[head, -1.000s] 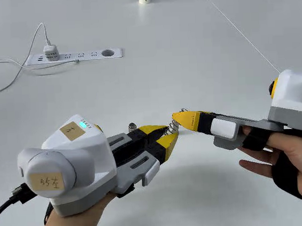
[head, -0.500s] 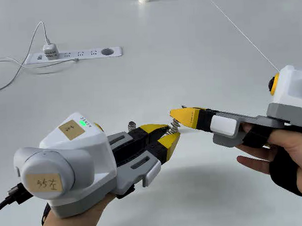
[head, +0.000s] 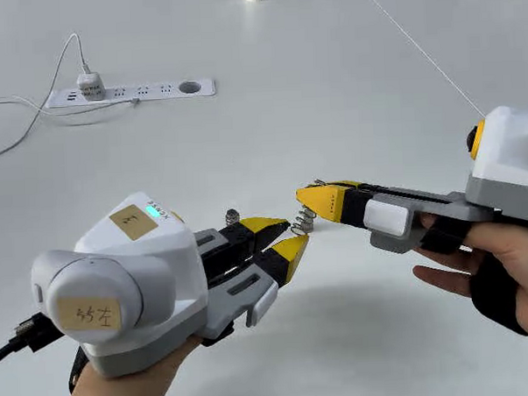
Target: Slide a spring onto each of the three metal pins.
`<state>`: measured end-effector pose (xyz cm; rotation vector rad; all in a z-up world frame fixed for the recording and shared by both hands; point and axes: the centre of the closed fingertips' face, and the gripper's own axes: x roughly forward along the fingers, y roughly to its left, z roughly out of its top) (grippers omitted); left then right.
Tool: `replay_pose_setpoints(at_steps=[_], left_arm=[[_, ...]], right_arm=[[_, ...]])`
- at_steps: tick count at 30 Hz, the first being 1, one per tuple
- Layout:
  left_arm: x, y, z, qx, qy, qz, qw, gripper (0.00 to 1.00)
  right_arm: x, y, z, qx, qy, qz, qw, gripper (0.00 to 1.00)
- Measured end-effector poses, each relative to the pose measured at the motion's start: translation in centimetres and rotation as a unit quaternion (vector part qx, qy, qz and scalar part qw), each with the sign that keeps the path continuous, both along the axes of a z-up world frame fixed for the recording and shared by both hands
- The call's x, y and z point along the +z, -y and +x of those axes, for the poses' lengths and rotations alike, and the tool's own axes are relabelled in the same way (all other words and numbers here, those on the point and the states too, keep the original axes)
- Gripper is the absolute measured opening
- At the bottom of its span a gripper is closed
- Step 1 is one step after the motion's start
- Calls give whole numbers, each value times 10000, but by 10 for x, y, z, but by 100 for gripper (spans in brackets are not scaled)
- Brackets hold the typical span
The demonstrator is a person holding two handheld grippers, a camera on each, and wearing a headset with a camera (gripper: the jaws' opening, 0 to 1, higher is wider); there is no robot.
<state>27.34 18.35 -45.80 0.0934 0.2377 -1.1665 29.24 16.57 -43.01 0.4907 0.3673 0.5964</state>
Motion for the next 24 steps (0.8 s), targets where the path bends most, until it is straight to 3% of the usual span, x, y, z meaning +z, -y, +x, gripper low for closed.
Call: replay_pose_setpoints(at_steps=[3, 12, 24], left_arm=[[-4, -2, 0, 40, 55, 207, 9998, 13], [-9, -11, 3, 153, 26, 377, 9992, 22], [-15, -32, 5, 428, -187, 509, 9976, 36]], right_arm=[[1, 5, 3, -79, 128, -282, 9995, 11], [1, 14, 13, -175, 340, -851, 9956, 11], [-6, 16, 24, -98, 520, -1516, 9870, 11]])
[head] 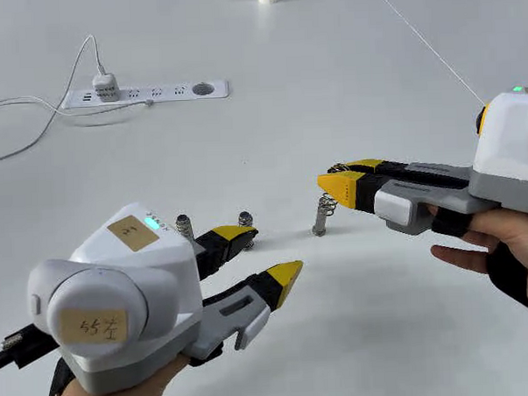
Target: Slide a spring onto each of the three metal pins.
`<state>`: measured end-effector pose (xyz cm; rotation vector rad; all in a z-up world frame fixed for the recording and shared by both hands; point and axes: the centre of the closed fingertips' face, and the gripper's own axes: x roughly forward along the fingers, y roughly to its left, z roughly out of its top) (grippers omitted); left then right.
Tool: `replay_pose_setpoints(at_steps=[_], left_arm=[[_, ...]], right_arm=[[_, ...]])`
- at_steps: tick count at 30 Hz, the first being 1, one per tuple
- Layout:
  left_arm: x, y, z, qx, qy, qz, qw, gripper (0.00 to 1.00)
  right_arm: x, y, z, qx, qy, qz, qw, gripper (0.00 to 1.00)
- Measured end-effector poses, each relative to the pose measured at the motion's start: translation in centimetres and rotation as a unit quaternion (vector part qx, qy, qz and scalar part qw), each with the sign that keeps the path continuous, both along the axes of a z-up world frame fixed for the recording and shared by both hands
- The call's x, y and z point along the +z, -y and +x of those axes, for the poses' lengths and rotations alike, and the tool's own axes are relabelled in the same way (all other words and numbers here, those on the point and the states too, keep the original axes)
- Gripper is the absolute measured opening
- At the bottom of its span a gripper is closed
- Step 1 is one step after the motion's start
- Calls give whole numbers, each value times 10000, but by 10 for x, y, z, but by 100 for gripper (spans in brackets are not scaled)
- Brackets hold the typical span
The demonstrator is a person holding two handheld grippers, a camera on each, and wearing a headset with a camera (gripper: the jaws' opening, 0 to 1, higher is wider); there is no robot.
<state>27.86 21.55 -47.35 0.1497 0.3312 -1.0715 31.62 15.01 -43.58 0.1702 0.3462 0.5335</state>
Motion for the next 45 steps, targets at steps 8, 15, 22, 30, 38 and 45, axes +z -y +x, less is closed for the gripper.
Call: replay_pose_setpoints(at_steps=[8, 15, 22, 30, 38, 45], left_arm=[[0, -15, 5, 211, 41, 72, 9997, 42], [0, -30, 11, 378, 125, 172, 9991, 48], [2, -46, 20, 629, 146, 174, 9978, 57], [1, -57, 25, 783, 74, 178, 9967, 66], [-4, -63, 27, 893, -74, 176, 9958, 78], [-8, -68, 27, 959, -160, 188, 9951, 88]], right_arm=[[-4, 4, 9, -103, 58, -143, 9998, 12], [-8, 13, 16, -252, 75, -287, 9992, 12], [-11, 21, 23, -395, 88, -356, 9985, 12], [-17, 27, 30, -486, 79, -485, 9976, 12], [-23, 26, 35, -526, 51, -460, 9975, 12], [-31, 22, 40, -523, 12, -516, 9973, 12]])
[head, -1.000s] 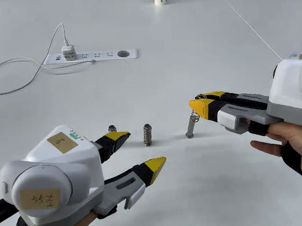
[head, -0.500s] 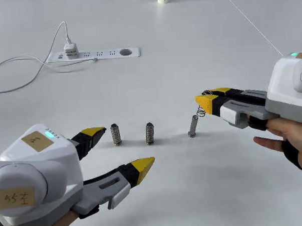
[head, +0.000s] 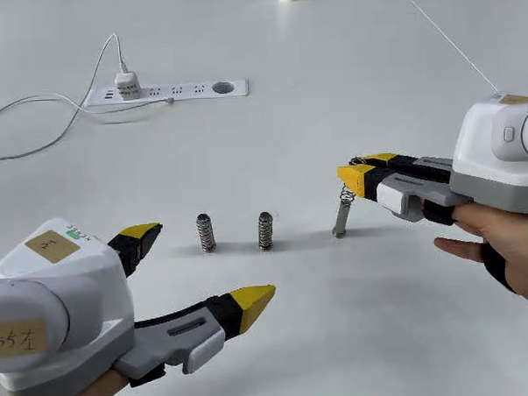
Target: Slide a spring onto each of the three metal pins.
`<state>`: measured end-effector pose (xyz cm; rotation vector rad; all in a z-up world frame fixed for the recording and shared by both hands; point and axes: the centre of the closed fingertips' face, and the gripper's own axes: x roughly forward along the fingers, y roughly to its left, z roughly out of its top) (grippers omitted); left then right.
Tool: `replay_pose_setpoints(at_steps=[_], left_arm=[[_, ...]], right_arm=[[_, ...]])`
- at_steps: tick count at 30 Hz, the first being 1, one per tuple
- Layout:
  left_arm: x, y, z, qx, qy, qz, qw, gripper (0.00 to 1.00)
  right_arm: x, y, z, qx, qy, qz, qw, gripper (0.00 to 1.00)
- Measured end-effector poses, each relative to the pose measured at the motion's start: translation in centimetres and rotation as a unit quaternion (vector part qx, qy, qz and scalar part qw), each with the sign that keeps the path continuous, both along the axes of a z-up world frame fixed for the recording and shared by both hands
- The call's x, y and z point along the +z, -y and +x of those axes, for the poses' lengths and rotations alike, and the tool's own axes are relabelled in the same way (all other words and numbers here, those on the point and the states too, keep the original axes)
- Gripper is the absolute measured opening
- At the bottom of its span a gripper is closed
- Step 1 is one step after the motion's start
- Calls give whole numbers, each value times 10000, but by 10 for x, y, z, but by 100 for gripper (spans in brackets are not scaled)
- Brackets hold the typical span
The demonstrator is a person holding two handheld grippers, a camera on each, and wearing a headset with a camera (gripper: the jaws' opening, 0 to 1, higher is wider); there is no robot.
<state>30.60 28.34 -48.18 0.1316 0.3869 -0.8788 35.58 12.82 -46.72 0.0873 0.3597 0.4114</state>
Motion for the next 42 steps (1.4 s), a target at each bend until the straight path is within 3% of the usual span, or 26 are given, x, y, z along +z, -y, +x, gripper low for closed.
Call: replay_pose_setpoints(at_steps=[5, 9, 24, 42], left_arm=[[1, -7, 5, 146, -28, -62, 9999, 91], [0, -9, 6, 180, -37, -36, 9998, 93], [-5, -9, 3, 204, -89, -24, 9997, 91], [-9, -10, 3, 203, -136, 43, 9997, 87]], right_arm=[[-6, -1, 0, 28, -25, -173, 9998, 12], [-7, -1, 0, -4, -3, -137, 9999, 12], [-29, -5, -5, 42, -148, -582, 9982, 12], [-52, -6, -6, -5, -419, -609, 9973, 12]])
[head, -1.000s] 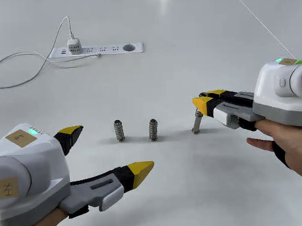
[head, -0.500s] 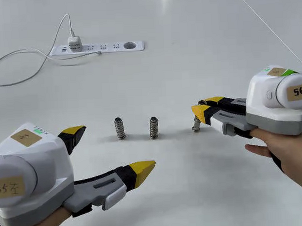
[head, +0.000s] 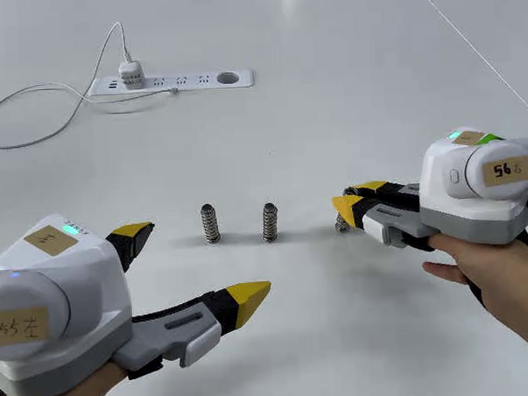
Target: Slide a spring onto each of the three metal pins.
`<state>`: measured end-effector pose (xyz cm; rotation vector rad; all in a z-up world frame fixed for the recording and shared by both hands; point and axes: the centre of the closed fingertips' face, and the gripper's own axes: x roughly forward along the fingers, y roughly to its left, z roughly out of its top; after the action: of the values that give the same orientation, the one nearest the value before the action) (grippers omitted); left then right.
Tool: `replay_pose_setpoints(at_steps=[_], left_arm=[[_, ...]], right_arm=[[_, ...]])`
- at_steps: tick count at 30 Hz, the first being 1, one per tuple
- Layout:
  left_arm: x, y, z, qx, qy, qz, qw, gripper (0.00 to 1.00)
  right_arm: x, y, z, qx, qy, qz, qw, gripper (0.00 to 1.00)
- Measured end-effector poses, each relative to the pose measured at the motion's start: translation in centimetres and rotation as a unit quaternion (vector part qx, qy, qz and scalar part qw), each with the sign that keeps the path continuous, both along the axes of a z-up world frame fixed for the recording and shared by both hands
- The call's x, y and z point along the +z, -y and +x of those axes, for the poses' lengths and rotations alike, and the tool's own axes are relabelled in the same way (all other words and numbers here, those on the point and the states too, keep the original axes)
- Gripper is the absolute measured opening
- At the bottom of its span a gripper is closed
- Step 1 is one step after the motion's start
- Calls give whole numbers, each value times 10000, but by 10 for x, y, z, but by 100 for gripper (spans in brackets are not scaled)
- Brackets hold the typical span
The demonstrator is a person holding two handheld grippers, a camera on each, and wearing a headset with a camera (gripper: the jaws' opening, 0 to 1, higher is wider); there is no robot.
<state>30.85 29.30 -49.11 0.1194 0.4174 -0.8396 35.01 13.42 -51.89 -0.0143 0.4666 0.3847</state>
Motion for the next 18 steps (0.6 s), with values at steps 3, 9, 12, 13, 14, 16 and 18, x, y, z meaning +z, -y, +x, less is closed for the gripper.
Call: replay_pose_setpoints(at_steps=[3, 9, 12, 13, 14, 16, 18], left_arm=[[-1, -1, 0, 8, -12, 19, 10000, 87], [-4, -2, 1, 9, -47, 49, 10000, 87], [-3, -2, 1, 15, -38, 36, 10000, 87], [-3, -2, 1, 13, -37, 36, 10000, 87], [-3, -2, 1, 20, -35, 44, 10000, 87], [-3, -2, 1, 11, -37, 47, 10000, 86], [-4, -1, 0, -3, -62, 49, 10000, 86]], right_arm=[[-2, 0, -1, 8, -29, -15, 10000, 12], [-6, -1, -2, -4, -92, -31, 10000, 12], [-8, 0, -2, -14, -122, -34, 9999, 12], [-9, 0, -2, -11, -135, -40, 9999, 12], [-10, 1, -2, -10, -130, -38, 9999, 12], [-10, 1, -3, -21, -136, -10, 9999, 12], [-10, 0, -3, -6, -133, -12, 9999, 12]])
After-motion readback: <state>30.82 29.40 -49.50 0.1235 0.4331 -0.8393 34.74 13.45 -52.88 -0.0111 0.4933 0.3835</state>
